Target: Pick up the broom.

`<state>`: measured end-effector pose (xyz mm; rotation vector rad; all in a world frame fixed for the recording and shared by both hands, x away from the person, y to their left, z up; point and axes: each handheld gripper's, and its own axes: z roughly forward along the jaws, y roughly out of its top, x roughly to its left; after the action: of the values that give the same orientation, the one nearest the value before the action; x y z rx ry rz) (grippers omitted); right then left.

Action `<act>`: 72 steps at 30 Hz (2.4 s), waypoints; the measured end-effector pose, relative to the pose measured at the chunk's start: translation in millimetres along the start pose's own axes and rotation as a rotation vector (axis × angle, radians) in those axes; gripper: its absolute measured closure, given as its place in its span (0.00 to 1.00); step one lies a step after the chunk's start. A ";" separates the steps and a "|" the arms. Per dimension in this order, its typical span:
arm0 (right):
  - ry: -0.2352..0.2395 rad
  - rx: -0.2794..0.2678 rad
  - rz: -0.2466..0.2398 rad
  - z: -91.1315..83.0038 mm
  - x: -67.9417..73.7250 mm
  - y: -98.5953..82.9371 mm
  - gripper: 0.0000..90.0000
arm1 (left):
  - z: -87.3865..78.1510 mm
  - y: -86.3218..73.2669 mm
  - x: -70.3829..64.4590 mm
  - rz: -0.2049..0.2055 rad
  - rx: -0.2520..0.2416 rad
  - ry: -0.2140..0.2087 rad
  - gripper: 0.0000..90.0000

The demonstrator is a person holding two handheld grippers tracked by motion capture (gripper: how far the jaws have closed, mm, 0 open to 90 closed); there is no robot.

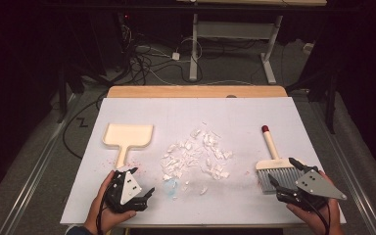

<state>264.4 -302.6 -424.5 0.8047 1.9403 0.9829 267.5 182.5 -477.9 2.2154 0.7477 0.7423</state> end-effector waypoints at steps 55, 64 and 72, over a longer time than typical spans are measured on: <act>0.104 0.568 0.327 147.2 -72.3 -2.8 0.79 | 10.4 1.8 -9.8 0.038 0.041 -0.067 0.18; 0.091 0.421 0.324 120.9 -76.2 5.5 0.80 | 6.8 0.6 -7.8 0.006 0.022 -0.064 0.18; 0.085 0.233 0.309 78.6 -67.1 27.8 0.80 | 0.2 19.7 -6.2 -0.129 -0.080 -0.126 0.20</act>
<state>369.1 -315.5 -406.1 1.2427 2.0684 0.9927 269.3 166.2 -465.3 2.0984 0.7768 0.5544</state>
